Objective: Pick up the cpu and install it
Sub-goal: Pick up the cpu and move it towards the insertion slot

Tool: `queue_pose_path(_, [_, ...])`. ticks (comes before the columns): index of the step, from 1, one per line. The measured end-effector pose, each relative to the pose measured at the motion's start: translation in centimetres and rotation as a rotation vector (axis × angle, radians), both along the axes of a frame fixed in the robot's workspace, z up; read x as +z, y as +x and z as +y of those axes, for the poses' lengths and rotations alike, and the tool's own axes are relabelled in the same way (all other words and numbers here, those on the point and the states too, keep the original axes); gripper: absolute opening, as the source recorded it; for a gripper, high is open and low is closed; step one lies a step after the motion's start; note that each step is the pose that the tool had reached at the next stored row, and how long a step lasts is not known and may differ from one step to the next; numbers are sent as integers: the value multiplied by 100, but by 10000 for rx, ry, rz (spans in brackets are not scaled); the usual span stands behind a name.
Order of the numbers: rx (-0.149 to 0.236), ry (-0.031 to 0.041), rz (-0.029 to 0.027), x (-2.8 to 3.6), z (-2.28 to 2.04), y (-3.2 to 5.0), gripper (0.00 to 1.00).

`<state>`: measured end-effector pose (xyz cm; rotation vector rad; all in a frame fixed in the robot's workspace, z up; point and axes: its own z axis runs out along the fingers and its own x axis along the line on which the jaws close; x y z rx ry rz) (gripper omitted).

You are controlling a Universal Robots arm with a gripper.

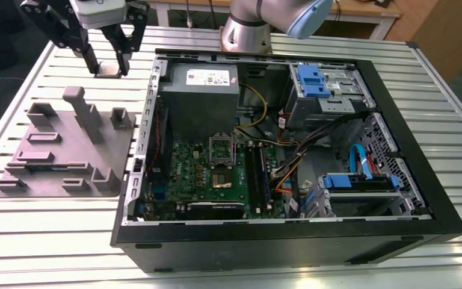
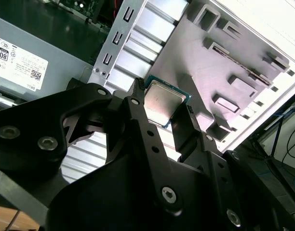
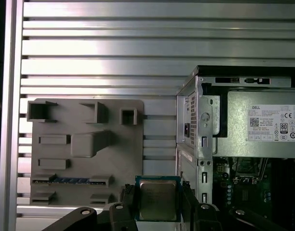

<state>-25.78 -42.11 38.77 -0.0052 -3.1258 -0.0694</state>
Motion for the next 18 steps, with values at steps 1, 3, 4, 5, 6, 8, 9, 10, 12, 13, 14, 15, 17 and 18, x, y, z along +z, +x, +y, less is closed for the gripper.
queue_pose_path(1, [0,0,0,0,0,6,47])
queue_pose_path(3, [0,0,0,0,0,16,47])
queue_pose_path(4, [0,0,-1,0,0,22,47])
queue_pose_path(5, [0,1,-1,-1,0,27,47])
queue_pose_path(6, [0,1,0,0,0,32,47])
queue_pose_path(8, [0,1,-1,0,0,42,47])
queue_pose_path(9, [0,1,-1,-1,0,45,47])
queue_pose_path(10, [-1,0,0,0,0,45,47])
queue_pose_path(12, [-1,0,0,0,0,46,47])
queue_pose_path(13, [0,0,0,0,0,47,47])
queue_pose_path(14, [0,0,0,0,0,47,47])
queue_pose_path(15, [0,1,-1,0,0,47,47])
queue_pose_path(17, [0,0,0,0,0,48,47])
queue_pose_path(18, [0,1,-1,0,0,48,47])
